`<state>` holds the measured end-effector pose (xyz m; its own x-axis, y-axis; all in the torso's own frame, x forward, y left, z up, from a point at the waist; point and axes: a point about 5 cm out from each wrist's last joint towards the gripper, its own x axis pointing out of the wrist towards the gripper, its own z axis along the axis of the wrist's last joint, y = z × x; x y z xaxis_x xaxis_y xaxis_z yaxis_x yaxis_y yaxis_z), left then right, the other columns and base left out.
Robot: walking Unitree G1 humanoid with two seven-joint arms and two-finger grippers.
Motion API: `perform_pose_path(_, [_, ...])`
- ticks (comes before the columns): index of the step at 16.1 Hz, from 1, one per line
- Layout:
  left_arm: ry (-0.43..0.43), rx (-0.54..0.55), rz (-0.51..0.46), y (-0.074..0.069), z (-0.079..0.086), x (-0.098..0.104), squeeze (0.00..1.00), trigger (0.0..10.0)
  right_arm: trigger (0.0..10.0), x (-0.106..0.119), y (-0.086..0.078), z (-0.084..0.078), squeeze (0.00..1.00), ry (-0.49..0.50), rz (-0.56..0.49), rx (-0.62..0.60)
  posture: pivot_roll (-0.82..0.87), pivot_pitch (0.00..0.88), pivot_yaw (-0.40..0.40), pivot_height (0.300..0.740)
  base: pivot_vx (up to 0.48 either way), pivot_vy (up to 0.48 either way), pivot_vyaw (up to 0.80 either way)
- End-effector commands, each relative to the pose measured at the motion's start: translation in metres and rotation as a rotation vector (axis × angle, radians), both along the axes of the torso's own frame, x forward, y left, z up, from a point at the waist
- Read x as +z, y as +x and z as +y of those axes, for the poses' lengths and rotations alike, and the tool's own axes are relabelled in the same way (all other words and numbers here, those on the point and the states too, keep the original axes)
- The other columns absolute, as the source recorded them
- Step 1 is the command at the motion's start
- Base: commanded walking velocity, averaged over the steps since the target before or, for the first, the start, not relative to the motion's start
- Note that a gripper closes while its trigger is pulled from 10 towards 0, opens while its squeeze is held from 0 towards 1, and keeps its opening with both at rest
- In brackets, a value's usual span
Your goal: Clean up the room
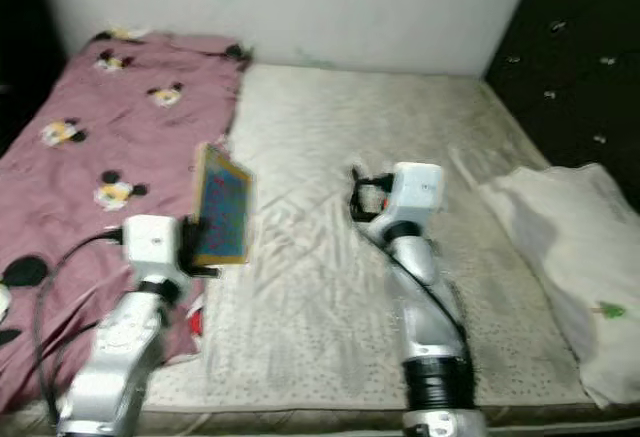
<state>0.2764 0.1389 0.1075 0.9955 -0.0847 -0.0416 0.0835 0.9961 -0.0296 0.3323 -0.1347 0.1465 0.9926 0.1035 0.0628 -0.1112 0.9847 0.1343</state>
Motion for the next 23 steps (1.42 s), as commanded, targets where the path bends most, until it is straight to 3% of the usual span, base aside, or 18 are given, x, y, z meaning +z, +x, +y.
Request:
perform_pose_path(1, [-0.027, -0.023, -0.039, 0.0024, -0.0084, 0.0088, 0.00, 10.0, 10.0, -0.0001, 0.0012, -0.0102, 0.00, -0.012, 0.003, -0.032, 0.02, 0.000, -0.022, 0.740, 0.000, -0.307, 0.00])
perform_pose_path(23, [-0.034, -0.029, -0.042, 0.0031, -0.0114, 0.0088, 0.00, 10.0, 10.0, -0.0067, 0.0009, -0.0127, 0.00, -0.051, 0.018, -0.028, 0.02, 0.000, -0.026, 0.740, 0.000, -0.303, 0.00])
